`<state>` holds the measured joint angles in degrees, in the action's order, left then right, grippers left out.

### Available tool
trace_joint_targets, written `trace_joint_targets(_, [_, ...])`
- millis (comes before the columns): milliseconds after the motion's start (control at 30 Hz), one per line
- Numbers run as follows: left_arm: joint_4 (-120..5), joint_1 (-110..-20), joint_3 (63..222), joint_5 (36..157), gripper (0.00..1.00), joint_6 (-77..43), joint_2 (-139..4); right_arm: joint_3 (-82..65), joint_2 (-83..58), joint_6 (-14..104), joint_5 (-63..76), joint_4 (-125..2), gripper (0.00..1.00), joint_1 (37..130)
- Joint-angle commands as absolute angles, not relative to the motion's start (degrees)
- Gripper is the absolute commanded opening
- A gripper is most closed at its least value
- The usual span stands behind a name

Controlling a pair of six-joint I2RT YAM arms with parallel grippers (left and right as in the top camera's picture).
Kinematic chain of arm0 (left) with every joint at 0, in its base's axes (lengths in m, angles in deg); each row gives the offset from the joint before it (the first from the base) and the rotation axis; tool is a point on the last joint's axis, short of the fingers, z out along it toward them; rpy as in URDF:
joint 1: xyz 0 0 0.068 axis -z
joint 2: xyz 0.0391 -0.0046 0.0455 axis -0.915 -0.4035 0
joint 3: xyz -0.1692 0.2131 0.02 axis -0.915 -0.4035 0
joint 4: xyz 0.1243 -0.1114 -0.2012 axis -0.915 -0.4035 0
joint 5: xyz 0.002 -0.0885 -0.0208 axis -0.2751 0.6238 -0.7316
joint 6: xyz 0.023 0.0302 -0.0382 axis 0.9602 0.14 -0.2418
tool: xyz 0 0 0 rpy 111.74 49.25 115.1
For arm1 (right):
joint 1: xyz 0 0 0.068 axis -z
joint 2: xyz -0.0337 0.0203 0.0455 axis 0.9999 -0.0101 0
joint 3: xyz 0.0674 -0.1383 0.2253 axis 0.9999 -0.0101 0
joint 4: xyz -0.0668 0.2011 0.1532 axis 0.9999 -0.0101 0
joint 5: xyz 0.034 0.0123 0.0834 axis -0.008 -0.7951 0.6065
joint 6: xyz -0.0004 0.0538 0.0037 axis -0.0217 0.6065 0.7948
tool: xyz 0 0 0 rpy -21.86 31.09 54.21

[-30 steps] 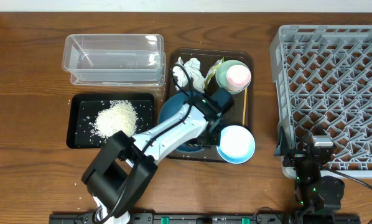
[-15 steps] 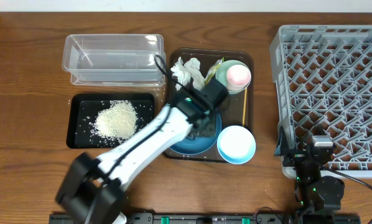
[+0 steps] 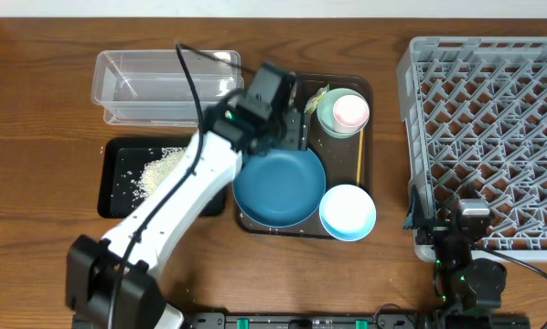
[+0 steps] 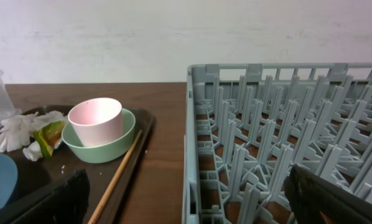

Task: Sort waste into correct bins and load items into the dishwasher rack
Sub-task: 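Lower the left gripper onto the yellow-green snack wrapper and grasp it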

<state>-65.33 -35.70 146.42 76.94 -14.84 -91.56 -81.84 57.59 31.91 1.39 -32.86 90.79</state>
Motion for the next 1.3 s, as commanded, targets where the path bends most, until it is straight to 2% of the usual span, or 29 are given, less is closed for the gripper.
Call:
trace_joint_targets(0, [-69.16,-36.86,153.11,79.27,0.81,-3.73,-96.02,-81.9,57.83,31.21,1.41,-33.1,0.99,91.05])
trace_joint_targets(300, [-59.69,-36.9,154.55,75.62,0.87,-1.92,-104.8,-81.9,57.83,31.21,1.41,-33.08,0.99,91.05])
trace_joint_targets(500, [-51.74,-36.88,154.55,75.65,0.87,-1.92,-110.66,-81.9,57.83,31.23,1.41,-33.1,0.99,91.05])
trace_joint_targets(1267, [-47.5,-37.06,153.46,72.54,0.86,-1.9,-117.24,-81.9,57.83,31.23,1.41,-33.1,0.99,91.07])
